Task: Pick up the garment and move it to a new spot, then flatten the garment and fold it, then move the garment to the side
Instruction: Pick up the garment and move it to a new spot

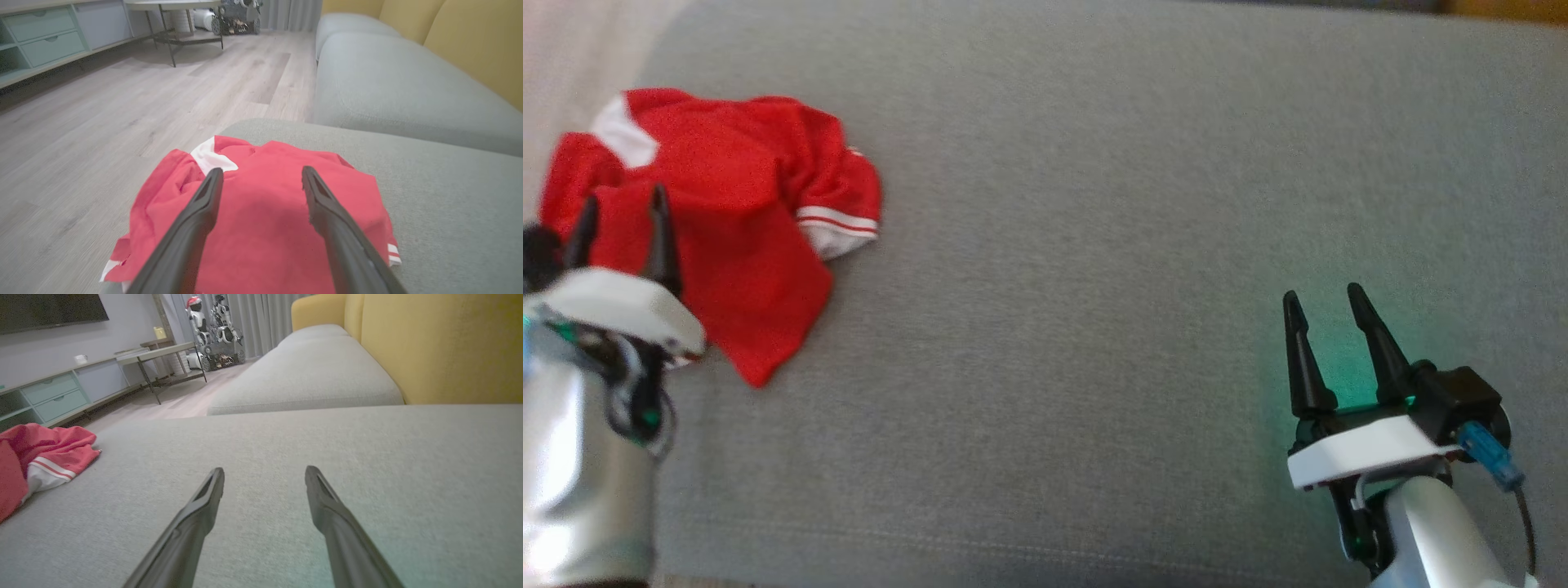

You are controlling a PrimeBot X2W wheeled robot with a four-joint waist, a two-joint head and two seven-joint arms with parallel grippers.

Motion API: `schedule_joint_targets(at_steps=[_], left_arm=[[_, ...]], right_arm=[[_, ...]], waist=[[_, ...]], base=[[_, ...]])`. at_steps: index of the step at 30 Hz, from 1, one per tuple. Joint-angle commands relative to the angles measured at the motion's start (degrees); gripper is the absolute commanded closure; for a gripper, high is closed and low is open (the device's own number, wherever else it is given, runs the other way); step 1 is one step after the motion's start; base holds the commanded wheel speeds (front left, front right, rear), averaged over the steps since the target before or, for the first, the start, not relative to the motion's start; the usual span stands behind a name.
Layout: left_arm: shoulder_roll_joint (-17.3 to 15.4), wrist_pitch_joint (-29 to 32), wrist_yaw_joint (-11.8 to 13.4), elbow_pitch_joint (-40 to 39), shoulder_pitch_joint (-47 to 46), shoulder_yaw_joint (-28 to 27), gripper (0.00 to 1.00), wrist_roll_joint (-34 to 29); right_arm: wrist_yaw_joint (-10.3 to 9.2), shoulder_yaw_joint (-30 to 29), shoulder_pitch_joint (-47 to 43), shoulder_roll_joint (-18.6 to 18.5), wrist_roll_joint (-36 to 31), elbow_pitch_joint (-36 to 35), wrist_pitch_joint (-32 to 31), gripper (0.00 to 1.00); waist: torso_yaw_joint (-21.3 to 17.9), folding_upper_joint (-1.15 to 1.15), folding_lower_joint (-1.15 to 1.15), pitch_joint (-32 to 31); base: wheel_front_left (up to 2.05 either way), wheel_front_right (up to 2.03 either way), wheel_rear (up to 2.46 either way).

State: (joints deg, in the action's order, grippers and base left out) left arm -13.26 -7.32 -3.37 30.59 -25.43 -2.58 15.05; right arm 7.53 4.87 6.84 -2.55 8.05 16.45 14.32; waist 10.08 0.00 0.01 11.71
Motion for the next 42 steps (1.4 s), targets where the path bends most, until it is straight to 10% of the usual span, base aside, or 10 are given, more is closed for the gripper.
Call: schedule_joint_targets(at_steps=[1,15,17,42], left_arm=[[-3.78,1.35,-0.52,-0.19,-3.75,-1.86,0.00,-0.06],[-11.97,14.42,-2.50,16.48,-17.81,2.73,0.00,-2.58],[-12.40,14.47,-2.65,18.00,-18.61,3.14,1.00,-2.65],[-9.86,-4.24,-0.54,5.45,-20.71,1.22,1.00,1.15]], right_arm=[[-0.04,1.08,2.14,-0.32,-0.29,-2.09,0.60,0.00],[-0.04,1.49,4.78,-0.32,-0.06,-2.70,0.66,0.00],[-0.04,1.52,4.96,-0.32,0.08,-2.69,0.66,0.00],[-0.04,2.20,1.62,-0.32,2.93,0.40,0.67,0.00]], waist=[[-3.30,0.00,-0.01,3.46],[-6.68,0.00,-0.01,8.96],[-6.93,0.00,-0.01,9.19],[-4.82,0.00,-0.01,-4.21]], base=[[0.00,0.00,0.00],[0.00,0.00,0.00],[0.00,0.00,0.00],[0.00,0.00,0.00]])
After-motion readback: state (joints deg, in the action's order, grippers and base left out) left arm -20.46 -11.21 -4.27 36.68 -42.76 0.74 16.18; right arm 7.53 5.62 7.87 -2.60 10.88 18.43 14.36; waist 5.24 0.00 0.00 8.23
